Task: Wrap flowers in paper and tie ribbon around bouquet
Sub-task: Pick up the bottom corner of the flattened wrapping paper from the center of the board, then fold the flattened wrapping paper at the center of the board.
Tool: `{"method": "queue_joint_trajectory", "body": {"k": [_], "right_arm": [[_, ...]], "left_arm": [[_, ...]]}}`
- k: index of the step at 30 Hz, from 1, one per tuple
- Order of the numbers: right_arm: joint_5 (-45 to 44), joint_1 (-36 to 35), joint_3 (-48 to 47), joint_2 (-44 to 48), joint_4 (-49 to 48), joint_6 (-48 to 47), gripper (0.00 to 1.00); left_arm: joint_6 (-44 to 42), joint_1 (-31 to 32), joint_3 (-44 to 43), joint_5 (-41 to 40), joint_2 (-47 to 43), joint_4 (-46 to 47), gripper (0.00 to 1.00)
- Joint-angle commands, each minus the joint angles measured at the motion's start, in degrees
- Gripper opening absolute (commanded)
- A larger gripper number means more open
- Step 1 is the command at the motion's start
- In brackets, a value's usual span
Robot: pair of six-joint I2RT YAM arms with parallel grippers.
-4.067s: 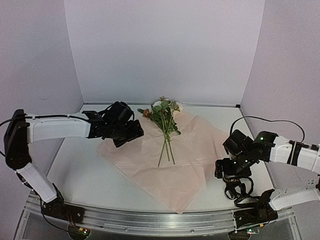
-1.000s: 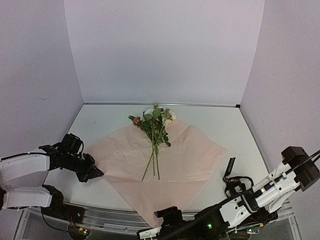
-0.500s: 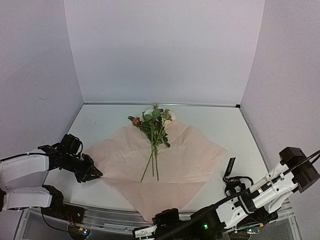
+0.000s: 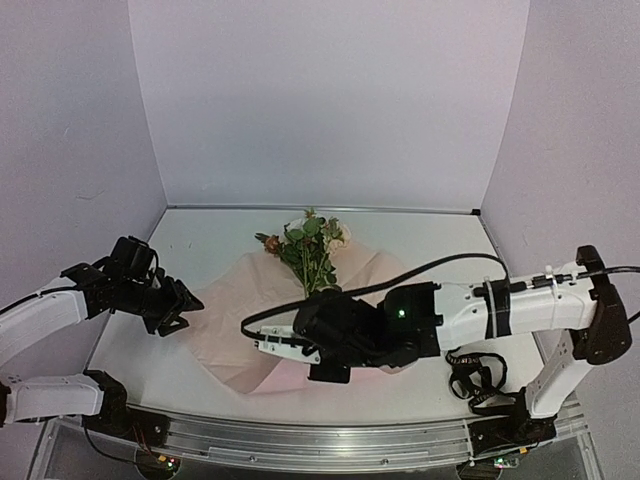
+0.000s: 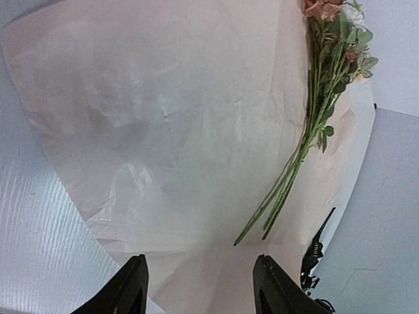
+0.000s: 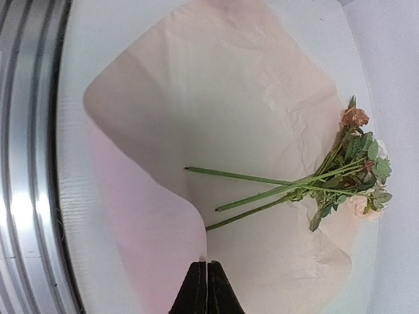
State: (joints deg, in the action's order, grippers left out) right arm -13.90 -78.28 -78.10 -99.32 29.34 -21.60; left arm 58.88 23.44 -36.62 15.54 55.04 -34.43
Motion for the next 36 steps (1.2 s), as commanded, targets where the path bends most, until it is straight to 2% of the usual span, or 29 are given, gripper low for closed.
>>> {"method": "queue_joint_trajectory", "body": {"k": [1, 10, 14, 19, 26, 36], "right_arm": [[4.44, 7.14, -8.54, -7.1, 3.35, -1.85, 0.0], [6.08, 18.37, -25.85, -24.51, 3.62, -1.37, 0.0], [4.66, 20.74, -32.5, -30.75, 3.62, -1.49, 0.0], [2.27, 22.46, -37.48, -34.81, 3.38, -1.81, 0.0], [-1.31, 23.4, -39.94, -37.13, 2.51, -3.47, 0.0], [-4.96, 24.34, -36.29, -35.75, 1.42, -2.75, 0.0]], "left_arm": [[-4.73, -0.22, -4.45, -2.96, 1.06, -1.06, 0.51], [-11.2, 0.46, -5.8, 2.63, 3.08, 4.23, 0.43], [-13.05, 3.32, -5.99, 4.67, 6.25, 8.45, 0.39], [-14.96, 10.33, -7.65, 4.83, 12.41, 14.76, 0.38], [-15.31, 13.36, -7.43, 7.51, 22.83, 23.4, 0.34], [-15.99, 14.91, -8.5, 8.7, 33.57, 27.27, 0.28]]}}
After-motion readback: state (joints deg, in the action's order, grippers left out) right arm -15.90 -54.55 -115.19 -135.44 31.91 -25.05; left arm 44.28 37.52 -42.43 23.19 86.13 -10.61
